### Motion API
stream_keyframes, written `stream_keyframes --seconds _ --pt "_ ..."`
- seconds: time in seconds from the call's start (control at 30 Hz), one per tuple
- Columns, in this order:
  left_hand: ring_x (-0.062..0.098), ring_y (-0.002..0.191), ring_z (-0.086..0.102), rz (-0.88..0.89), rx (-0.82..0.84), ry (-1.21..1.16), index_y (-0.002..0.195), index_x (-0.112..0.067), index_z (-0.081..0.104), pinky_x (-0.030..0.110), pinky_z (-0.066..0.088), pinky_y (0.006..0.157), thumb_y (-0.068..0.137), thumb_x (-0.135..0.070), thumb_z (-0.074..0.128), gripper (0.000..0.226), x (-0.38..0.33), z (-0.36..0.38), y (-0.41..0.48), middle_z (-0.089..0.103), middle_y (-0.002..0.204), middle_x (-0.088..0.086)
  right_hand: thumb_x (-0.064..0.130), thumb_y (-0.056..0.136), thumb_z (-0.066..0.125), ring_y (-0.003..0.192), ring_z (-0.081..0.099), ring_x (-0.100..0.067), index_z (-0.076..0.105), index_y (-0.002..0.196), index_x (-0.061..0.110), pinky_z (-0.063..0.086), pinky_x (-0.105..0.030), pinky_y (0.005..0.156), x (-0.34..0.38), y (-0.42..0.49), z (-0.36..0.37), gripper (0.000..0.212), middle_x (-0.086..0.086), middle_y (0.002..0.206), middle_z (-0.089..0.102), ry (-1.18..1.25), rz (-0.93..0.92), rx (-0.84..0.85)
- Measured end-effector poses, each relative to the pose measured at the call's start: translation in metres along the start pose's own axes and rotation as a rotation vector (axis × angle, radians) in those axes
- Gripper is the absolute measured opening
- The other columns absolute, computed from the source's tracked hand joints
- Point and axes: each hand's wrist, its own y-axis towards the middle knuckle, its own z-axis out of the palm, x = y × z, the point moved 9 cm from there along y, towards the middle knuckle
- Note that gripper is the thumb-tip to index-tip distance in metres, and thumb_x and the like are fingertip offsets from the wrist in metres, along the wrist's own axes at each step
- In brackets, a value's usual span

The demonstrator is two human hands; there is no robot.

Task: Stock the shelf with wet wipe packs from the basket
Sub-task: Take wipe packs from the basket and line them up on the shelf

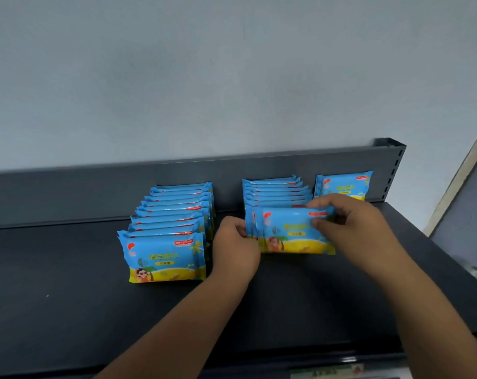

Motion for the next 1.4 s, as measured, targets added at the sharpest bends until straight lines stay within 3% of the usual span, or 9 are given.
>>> stream_keyframes --seconds 0.1,0.17,0.37,0.67,0.8,1.03,1.17,1.3,1.4 --pt "0.011 0.089 0.06 -0.016 0.024 -0.034 0.104 -0.022 0.06 0.032 0.053 0.066 0.087 0.006 0.055 0.034 -0.002 0.002 -0.002 0.062 0.102 -0.003 0.016 0.087 0.079 0.071 0.058 0.0 0.069 0.1 0.04 0.044 -0.012 0.061 -0.001 0.001 0.005 0.029 0.017 0.082 0.061 -0.195 -0.034 0.011" --pt "0.006 0.09 0.06 -0.027 0.052 -0.078 0.108 -0.024 0.059 0.023 0.049 0.064 0.087 0.004 0.063 0.035 -0.002 0.006 -0.003 0.062 0.102 -0.008 0.022 0.085 0.081 0.079 0.057 -0.004 0.065 0.102 0.041 0.049 -0.026 0.07 0.001 -0.001 0.006 0.03 0.022 0.087 0.057 -0.293 -0.044 0.0" --pt "0.003 0.095 0.061 0.04 0.047 -0.084 0.106 -0.024 0.057 0.018 0.049 0.07 0.072 0.0 0.085 0.05 -0.003 0.01 -0.005 0.064 0.105 -0.008 0.019 0.08 0.082 0.1 0.053 -0.012 0.043 0.131 0.031 0.05 -0.033 0.084 0.004 -0.002 0.021 0.065 0.012 0.117 0.05 -0.366 0.038 0.081" --pt "-0.001 0.089 0.059 0.086 0.022 -0.044 0.097 -0.031 0.052 0.017 0.047 0.067 0.076 -0.003 0.081 0.046 -0.005 0.009 -0.005 0.061 0.104 -0.011 0.028 0.083 0.082 0.123 0.057 -0.024 0.037 0.145 0.029 0.049 -0.04 0.094 0.004 -0.002 0.024 0.077 0.004 0.147 0.047 -0.432 0.016 0.051" --pt "-0.001 0.094 0.06 0.09 0.02 -0.054 0.115 -0.027 0.051 0.012 0.044 0.067 0.076 -0.004 0.082 0.054 -0.006 0.009 -0.006 0.06 0.109 -0.013 0.029 0.085 0.079 0.129 0.054 -0.023 0.031 0.151 0.03 0.048 -0.041 0.099 0.004 -0.004 0.024 0.082 0.004 0.151 0.045 -0.438 0.015 0.066" --pt "-0.001 0.114 0.051 0.185 -0.002 -0.025 0.152 -0.027 0.035 0.023 0.049 0.096 0.079 -0.003 0.081 0.089 -0.024 0.002 -0.014 0.051 0.132 -0.013 0.033 0.084 0.079 0.125 0.054 -0.022 0.028 0.153 0.031 0.048 -0.037 0.089 0.004 -0.007 0.019 0.086 0.003 0.149 0.042 -0.476 0.002 0.06" --pt "-0.02 0.105 0.045 0.326 -0.043 0.072 0.148 -0.03 0.04 -0.002 0.036 0.086 0.087 -0.008 0.076 0.074 -0.042 -0.006 -0.022 0.042 0.121 -0.029 0.035 0.084 0.079 0.13 0.05 -0.022 0.031 0.153 0.029 0.048 -0.039 0.095 0.004 -0.007 0.013 0.085 0.003 0.153 0.039 -0.501 -0.014 0.033" --pt "0.001 0.136 0.036 0.588 -0.084 0.365 0.145 -0.019 0.048 -0.006 0.019 0.1 0.092 -0.017 0.072 0.059 -0.07 -0.012 -0.039 0.042 0.151 -0.006 0.036 0.086 0.078 0.132 0.048 -0.021 0.035 0.151 0.028 0.046 -0.038 0.096 0.004 -0.009 0.012 0.079 0.003 0.151 0.042 -0.481 -0.037 0.02" --pt "0.022 0.147 0.036 0.753 -0.114 0.599 0.142 -0.015 0.054 0.021 0.021 0.121 0.098 -0.033 0.062 0.048 -0.083 -0.017 -0.052 0.046 0.154 0.002 0.038 0.093 0.068 0.133 0.047 -0.017 0.043 0.148 0.025 0.045 -0.035 0.098 0.023 -0.014 0.011 0.061 0.005 0.147 0.047 -0.432 -0.155 -0.052"
